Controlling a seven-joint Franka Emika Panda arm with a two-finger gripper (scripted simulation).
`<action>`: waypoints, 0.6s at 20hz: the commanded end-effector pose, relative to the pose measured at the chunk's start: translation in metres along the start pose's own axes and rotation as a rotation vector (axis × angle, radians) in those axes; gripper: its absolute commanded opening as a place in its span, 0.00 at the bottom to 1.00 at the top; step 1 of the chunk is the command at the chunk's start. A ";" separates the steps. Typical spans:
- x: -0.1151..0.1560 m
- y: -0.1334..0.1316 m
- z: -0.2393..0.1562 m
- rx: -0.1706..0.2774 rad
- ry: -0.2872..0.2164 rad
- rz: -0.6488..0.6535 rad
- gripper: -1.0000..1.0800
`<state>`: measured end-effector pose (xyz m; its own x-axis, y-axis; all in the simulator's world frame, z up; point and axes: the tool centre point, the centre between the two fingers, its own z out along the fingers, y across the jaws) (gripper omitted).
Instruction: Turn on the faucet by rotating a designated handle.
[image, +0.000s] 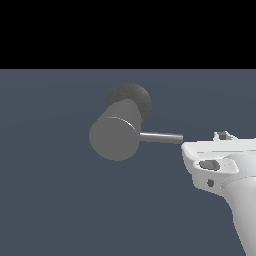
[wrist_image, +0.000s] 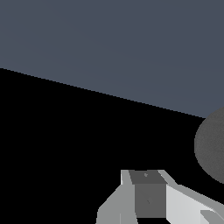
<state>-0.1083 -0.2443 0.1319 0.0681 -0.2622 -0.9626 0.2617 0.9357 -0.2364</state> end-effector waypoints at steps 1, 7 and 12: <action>0.005 0.007 -0.002 -0.008 0.015 0.012 0.00; 0.009 0.026 -0.005 -0.032 0.025 0.060 0.00; 0.009 0.051 -0.011 -0.056 0.039 0.109 0.00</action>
<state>-0.1053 -0.2037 0.1112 0.0564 -0.1652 -0.9847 0.2087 0.9664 -0.1502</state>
